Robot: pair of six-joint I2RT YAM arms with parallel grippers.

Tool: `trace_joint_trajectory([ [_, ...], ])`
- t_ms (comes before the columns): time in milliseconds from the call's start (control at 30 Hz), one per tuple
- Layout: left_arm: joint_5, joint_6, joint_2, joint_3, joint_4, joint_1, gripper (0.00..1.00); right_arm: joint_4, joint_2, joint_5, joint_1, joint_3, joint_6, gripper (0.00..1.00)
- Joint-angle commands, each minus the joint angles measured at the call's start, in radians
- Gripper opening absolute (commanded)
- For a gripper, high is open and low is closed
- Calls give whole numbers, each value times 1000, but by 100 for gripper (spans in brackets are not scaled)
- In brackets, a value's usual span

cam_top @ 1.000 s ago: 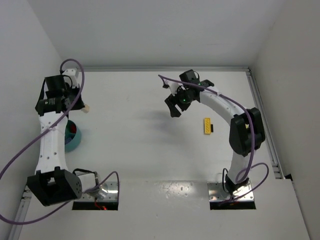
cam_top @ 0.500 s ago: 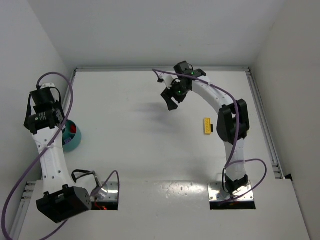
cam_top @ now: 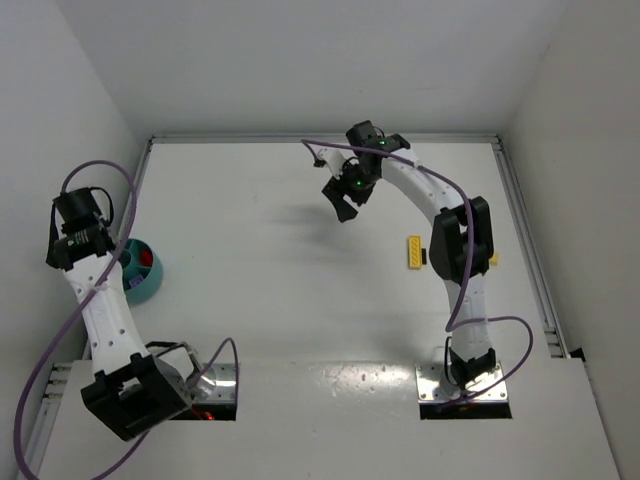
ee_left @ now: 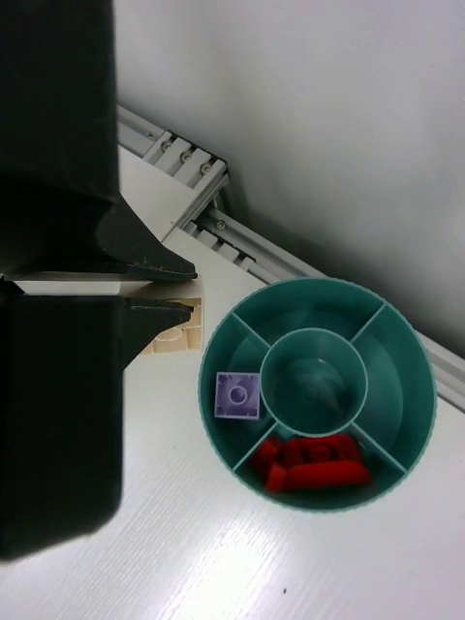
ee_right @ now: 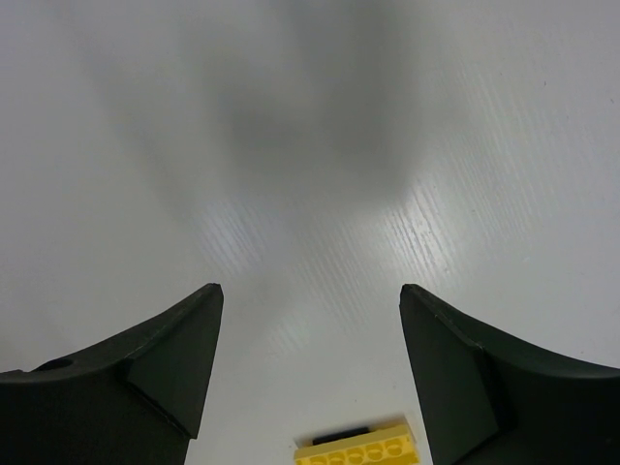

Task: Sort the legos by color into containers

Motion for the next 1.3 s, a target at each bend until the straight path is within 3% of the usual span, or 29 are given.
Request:
trace_joint_trajectory([
  [0, -25, 27, 22, -7, 52, 46, 0, 3, -31, -8, -2, -9, -17, 74],
  [300, 42, 122, 127, 26, 117, 149, 0, 34, -49, -8, -2, -73, 12, 74],
  [1100, 88, 186, 263, -40, 258, 149, 0, 45, -60, 10, -2, -75, 51, 74],
  [1267, 88, 186, 285, -60, 278, 149, 9, 45, -69, 20, -2, -75, 60, 74],
])
